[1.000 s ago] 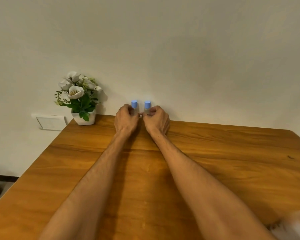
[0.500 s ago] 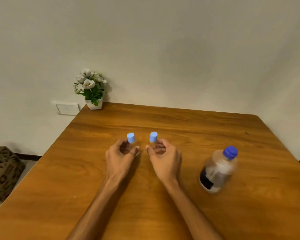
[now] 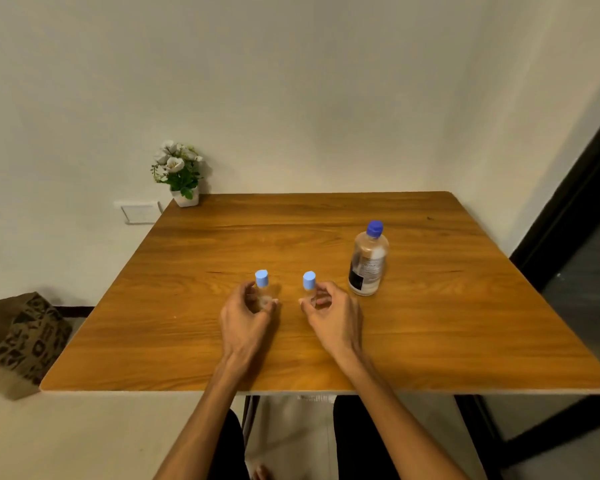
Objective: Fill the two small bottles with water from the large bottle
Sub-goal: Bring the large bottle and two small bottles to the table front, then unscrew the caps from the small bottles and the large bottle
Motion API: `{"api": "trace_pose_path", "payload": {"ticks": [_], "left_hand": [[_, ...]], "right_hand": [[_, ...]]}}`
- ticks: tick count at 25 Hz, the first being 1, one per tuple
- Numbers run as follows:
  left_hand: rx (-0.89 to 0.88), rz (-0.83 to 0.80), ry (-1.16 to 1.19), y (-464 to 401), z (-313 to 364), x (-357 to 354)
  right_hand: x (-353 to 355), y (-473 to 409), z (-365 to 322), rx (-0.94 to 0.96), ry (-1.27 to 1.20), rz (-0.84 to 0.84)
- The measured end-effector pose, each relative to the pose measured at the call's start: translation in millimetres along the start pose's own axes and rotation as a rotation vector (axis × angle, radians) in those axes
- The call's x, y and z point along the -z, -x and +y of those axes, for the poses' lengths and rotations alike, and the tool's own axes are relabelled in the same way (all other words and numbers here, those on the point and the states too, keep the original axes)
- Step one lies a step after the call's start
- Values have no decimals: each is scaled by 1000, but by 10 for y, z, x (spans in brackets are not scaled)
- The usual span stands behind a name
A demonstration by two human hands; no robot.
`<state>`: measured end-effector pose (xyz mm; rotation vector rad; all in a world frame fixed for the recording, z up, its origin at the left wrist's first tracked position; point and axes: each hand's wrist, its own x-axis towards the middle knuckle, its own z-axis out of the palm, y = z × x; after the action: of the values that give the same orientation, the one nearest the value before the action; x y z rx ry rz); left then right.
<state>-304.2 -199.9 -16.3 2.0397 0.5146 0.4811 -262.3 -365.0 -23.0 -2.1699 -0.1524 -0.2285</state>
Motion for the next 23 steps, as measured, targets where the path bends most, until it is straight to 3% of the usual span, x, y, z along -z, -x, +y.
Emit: {"api": "trace_pose_path", "payload": {"ticks": [3,6,8,10,12,15,19,21,23], "left_hand": [[4,81,19,276,100,6],[-206,179,116,579,267,-32],[-366,150,167,606,514,-75],[-523,94,163,502,879,-177],[-661,20,60,313,1279,-320],[-832,-184,-305,-37,1730,-567],[-935,-475,-614,-376,1972,-732],[-965,-490,-617,-417,1990,-773],[-958,-398,-513,-388,1973,-833]], "right_hand": [[139,89,-29,-17,-91,8],[389,195,19,-52,-198,254],[568,149,43,-66,-242,430],[764,-7,75,-88,-257,499],[889,-227,98,-126,-247,408],[944,-513,102,-120,-247,194],[1007,-671,206,-47,-270,81],[1105,-646,288,-40,-274,84],[1199,-570,354,-27,-266,114]]}}
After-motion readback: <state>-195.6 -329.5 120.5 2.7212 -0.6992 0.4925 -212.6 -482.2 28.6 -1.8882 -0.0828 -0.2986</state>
